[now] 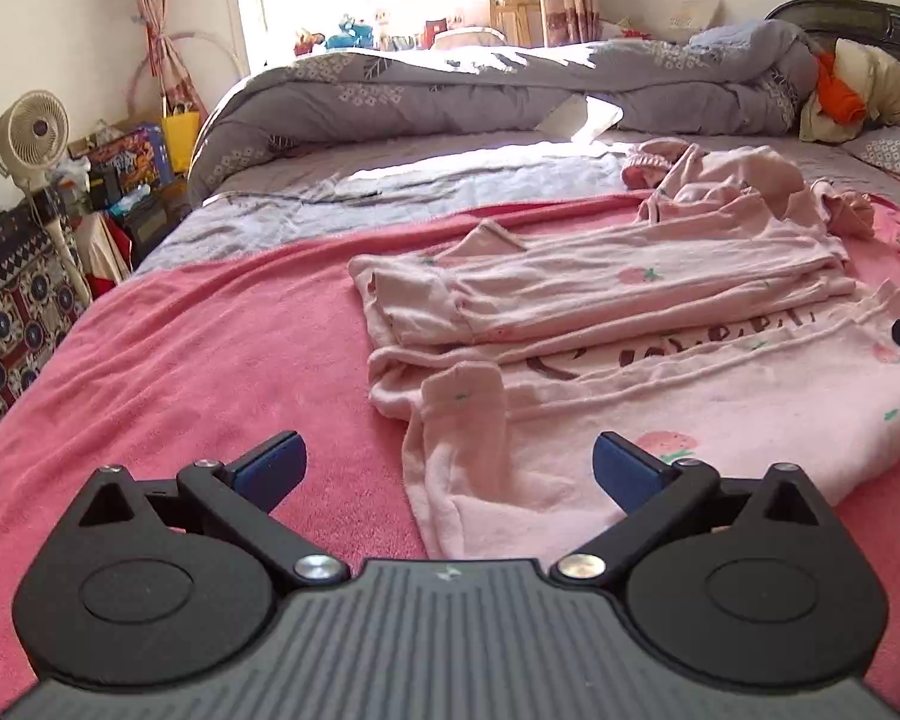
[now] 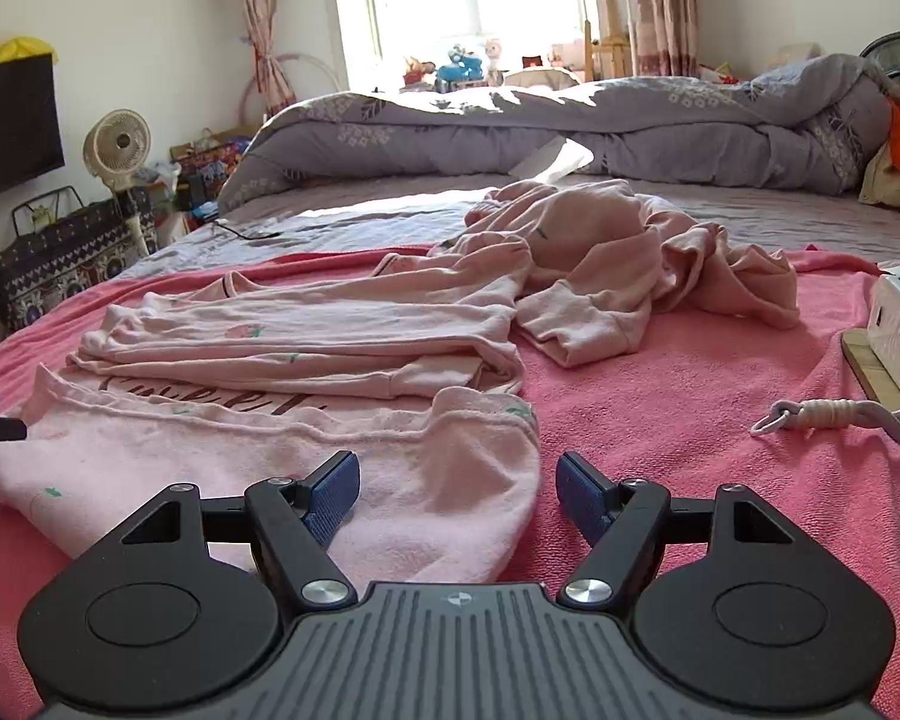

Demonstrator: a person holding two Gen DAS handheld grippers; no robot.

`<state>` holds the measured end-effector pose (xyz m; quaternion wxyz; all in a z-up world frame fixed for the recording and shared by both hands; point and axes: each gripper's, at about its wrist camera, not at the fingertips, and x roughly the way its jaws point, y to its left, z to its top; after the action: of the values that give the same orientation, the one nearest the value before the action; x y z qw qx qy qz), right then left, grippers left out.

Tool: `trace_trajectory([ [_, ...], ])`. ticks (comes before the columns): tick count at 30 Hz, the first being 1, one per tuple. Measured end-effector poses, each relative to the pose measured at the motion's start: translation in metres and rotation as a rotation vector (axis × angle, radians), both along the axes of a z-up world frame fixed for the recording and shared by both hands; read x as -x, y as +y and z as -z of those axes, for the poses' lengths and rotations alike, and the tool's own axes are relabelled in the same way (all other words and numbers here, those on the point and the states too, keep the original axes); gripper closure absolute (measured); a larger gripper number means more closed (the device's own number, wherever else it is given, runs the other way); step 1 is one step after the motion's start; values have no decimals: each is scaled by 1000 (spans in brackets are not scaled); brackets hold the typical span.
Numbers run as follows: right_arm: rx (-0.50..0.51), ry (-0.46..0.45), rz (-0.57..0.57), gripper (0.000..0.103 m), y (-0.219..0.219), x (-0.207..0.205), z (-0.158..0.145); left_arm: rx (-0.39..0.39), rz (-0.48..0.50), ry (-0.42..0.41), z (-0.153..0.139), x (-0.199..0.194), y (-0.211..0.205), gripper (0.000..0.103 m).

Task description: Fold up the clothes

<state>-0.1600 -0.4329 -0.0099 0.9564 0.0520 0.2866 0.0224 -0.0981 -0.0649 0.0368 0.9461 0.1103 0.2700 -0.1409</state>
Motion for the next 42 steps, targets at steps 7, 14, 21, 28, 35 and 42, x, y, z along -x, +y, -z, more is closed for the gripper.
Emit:
trace_trajectory([
  [7,75,-30,15,35,18,3,12,-58,87,-3,25,-8,-22,0],
  [14,58,-41,20,37,15,6,13,-66,-7,-144,15,10,-22,15],
  [21,58,-46,21,37,15,6,14,-183,58,-96,32,4,-45,24],
  [28,44,-45,20,36,13,6,15,86,-32,79,27,-26,-14,20],
  [35,45,-49,21,37,14,6,15,45,-62,71,32,-29,-19,30],
  [42,42,-96,77,76,18,21,8,109,-152,-43,19,-6,-4,88],
])
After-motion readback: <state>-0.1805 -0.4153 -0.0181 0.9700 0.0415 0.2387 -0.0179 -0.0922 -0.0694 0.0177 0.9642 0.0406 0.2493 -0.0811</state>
